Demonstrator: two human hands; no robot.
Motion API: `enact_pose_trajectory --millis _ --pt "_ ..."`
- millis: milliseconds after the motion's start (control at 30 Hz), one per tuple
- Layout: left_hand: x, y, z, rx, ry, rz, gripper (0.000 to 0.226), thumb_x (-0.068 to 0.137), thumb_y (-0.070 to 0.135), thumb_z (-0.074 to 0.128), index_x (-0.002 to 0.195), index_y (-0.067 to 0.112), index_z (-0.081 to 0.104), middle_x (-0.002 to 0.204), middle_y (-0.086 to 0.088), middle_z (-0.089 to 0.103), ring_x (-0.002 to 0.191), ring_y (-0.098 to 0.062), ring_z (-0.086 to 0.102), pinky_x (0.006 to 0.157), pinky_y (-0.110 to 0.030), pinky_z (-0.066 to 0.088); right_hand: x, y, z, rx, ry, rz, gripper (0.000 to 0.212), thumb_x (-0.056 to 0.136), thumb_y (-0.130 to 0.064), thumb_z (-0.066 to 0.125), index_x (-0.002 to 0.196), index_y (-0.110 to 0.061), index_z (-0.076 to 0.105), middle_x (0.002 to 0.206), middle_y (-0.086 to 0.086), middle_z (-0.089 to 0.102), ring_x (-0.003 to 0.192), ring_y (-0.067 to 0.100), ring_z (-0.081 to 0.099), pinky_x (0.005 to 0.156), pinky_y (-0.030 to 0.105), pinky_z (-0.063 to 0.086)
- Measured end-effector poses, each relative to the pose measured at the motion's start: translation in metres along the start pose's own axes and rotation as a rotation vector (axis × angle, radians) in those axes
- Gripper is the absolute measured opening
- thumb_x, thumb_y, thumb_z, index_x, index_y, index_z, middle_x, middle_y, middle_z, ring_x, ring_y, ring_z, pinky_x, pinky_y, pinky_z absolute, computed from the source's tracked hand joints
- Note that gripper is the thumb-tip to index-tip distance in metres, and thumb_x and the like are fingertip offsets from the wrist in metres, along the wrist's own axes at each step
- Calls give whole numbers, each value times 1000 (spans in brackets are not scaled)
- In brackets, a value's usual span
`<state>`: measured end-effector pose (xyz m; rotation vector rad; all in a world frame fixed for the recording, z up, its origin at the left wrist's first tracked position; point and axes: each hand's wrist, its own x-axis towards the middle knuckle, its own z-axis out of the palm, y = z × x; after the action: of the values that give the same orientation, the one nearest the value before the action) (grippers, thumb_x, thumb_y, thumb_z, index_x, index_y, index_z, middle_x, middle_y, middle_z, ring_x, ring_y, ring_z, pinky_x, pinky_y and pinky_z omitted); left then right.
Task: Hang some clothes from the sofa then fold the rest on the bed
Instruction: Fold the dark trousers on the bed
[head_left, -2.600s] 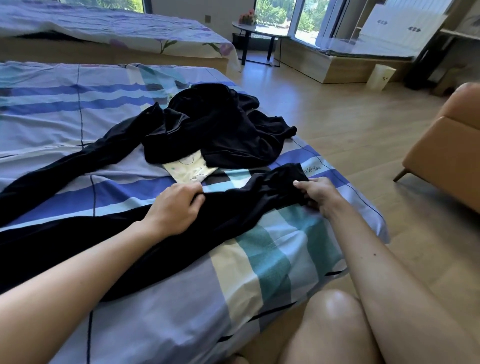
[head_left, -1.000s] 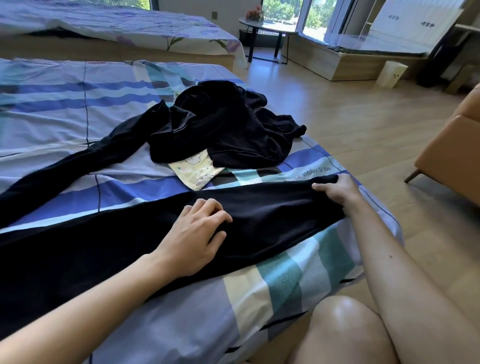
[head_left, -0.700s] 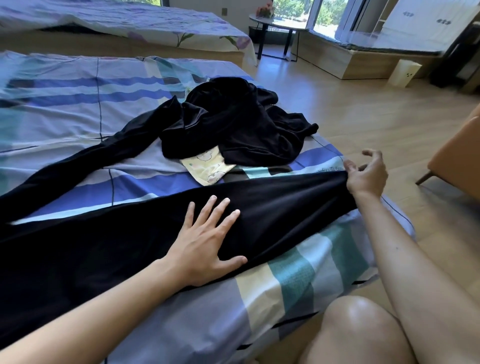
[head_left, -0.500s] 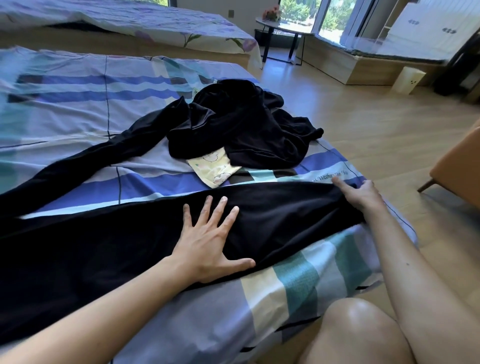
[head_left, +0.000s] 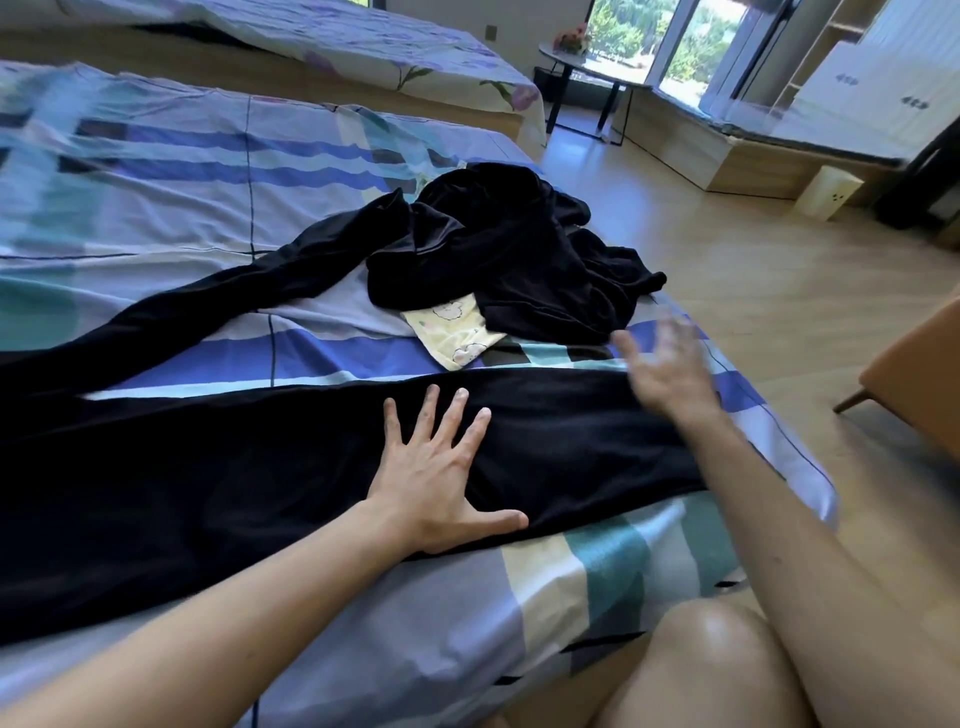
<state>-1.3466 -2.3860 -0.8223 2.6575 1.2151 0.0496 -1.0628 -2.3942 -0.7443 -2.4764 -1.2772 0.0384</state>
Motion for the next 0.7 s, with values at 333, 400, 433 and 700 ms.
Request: enact_pose_trajectory --millis 333,400,433,700 --pt "-12 -27 -2 -10 37 -32 114 70 95 7 160 26 -6 167 -1 -17 151 -21 -27 120 -57 -15 -42 23 61 -271 -352 -206 83 95 -72 17 161 -28 -5 168 -4 -14 153 13 -18 124 51 -9" --pt "-16 -40 -3 -5 42 -30 109 73 92 6 161 27 -3 168 0 -12 153 -18 -21 122 -55 -12 -38 43 53 -296 -340 -91 85 92 -74 13 161 -27 -5 169 -3 -14 154 14 -16 124 52 -8" --pt "-17 -43 -5 -17 46 -20 107 75 90 7 161 27 2 169 1 -7 154 -17 -15 123 -54 -8 -35 44 50 -313 -340 -47 87 91 -74 12 161 -26 -5 169 -2 -12 155 16 -14 124 53 -7" --pt "2 -113 -49 -73 516 -108 58 85 57 42 122 17 61 123 -3 58 117 -27 51 102 -44 39 -43 -88 47 -70 -377 -228 89 95 -63 44 161 -27 -3 169 1 -7 156 18 -6 124 49 -4"
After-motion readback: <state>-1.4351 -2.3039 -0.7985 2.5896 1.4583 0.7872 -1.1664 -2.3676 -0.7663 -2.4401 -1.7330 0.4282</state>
